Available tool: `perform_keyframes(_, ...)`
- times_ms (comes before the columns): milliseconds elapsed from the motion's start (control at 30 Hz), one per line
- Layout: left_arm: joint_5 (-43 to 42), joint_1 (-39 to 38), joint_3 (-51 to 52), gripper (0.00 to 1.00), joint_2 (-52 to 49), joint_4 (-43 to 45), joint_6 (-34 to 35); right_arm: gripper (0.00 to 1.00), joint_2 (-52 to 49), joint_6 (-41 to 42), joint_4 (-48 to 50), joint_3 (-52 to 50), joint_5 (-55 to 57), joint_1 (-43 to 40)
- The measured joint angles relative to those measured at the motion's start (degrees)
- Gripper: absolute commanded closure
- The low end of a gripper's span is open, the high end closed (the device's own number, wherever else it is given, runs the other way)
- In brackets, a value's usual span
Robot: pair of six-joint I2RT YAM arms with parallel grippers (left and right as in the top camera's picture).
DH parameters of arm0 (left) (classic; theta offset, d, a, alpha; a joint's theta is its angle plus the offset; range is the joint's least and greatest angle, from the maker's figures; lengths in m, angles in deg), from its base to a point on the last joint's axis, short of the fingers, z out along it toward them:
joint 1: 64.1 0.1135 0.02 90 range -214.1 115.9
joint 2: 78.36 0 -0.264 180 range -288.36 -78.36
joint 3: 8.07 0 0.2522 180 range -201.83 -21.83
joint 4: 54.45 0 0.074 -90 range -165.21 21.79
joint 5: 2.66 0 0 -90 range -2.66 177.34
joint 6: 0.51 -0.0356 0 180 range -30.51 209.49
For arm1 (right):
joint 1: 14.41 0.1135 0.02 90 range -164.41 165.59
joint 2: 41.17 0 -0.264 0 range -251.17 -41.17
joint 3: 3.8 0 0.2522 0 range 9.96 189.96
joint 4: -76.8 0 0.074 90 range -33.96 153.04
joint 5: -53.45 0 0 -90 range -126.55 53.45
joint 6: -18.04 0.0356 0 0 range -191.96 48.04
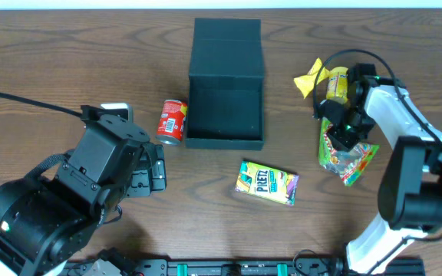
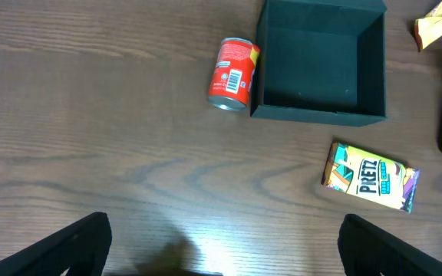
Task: Pack container
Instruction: 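Reach the right gripper to the green Haribo bag and grasp it, then lift the Haribo bag and carry it over the black box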
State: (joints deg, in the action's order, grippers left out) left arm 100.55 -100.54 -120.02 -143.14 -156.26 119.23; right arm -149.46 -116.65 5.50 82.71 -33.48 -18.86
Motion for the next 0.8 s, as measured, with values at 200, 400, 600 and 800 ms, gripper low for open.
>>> perform_keyframes(200,0.00,0.00,0.00,0.05,0.00,0.00,0.00,0.86,4.90,4.83,0.04,0.00,-1.46,0.00)
perform_keyframes(400,0.00,0.00,0.00,0.05,0.00,0.00,0.00,0.94,5.57,7.82,0.04,0.00,-2.47,0.04)
perform_keyframes(600,0.00,0.00,0.00,0.05,0.00,0.00,0.00,0.95,5.57,10.05,0.37,0.00,-3.76,1.18)
perform_keyframes(800,0.00,0.00,0.00,0.05,0.00,0.00,0.00,0.98,5.88,14.29,0.44,-0.02,-4.17,2.47)
